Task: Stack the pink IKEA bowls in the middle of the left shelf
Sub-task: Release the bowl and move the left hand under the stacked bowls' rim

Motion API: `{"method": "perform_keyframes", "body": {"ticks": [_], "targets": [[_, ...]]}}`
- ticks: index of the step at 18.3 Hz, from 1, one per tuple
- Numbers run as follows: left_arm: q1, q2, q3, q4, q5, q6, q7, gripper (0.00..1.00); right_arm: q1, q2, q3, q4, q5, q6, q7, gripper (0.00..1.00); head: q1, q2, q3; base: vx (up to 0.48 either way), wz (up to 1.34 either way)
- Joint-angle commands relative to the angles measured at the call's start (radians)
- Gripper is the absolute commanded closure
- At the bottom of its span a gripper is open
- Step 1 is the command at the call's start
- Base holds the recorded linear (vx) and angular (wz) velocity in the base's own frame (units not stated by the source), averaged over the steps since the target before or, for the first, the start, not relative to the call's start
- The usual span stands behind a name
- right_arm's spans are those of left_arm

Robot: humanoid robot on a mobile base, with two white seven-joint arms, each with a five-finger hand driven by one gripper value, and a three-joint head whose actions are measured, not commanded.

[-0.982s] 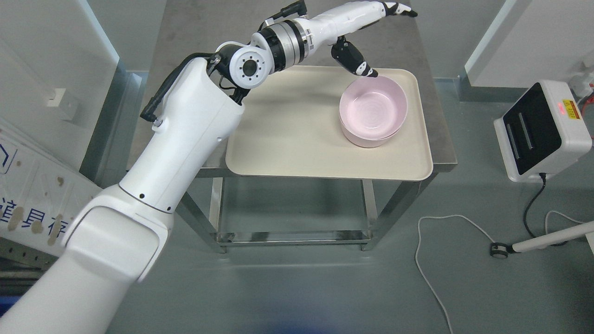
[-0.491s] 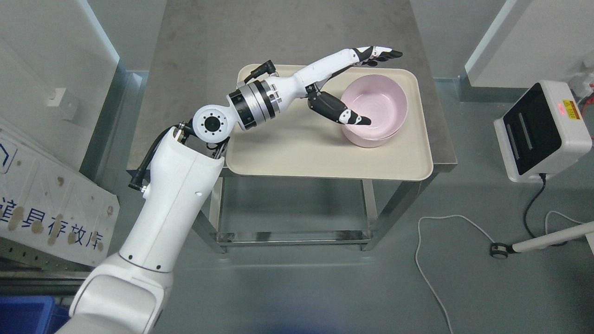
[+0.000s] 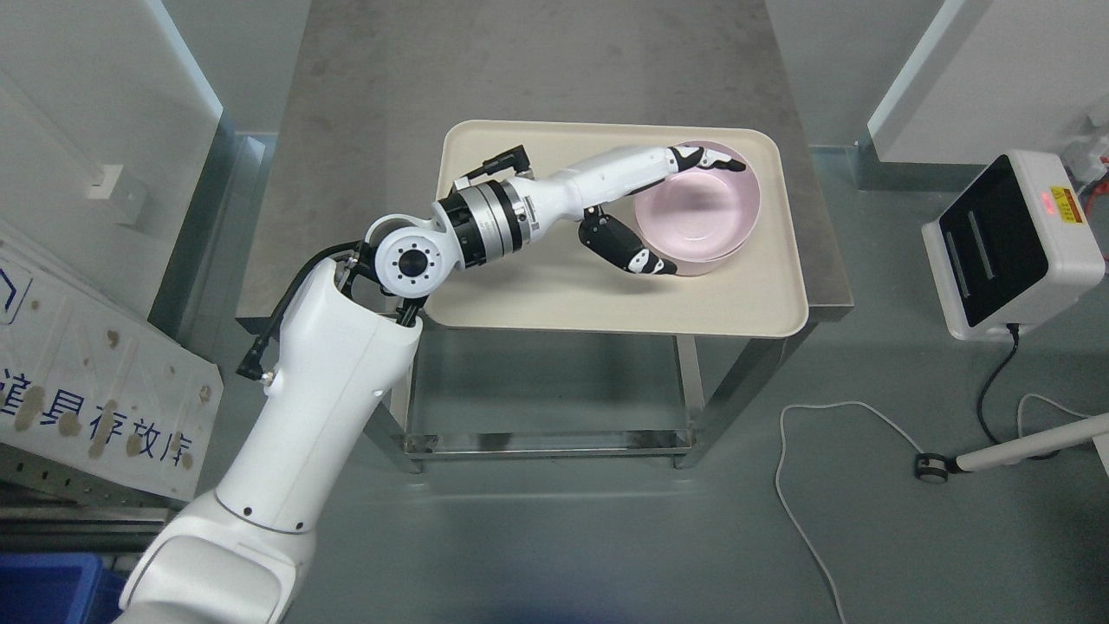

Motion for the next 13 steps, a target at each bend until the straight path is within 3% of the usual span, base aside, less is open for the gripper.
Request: {"method": "perform_keyframes", "body": {"ticks": [1,9,13], "targets": [[-0.031,0.009,-0.145,-0.046,-0.217,0.052,-0.034,0.23,0.0,-0.017,-0.009,0.0,0.008,0.001,-0.002,0.0,0.0,0.0,0.0,0.0,0.0],[-0.037,-0.009,-0.139,-0.011,-0.294,0.042,-0.104,0.46,0.0,-0.017,-0.009,0.0,0.008,0.001,-0.002,0.0,0.0,0.0,0.0,0.0,0.0],[-0.037,-0.009,-0.096,0.001,-0.295,0.024,-0.095,0.68,0.0,-0.017,-0.011,0.0,0.008,0.001,-0.002,0.0,0.0,0.0,0.0,0.0,0.0]]}}
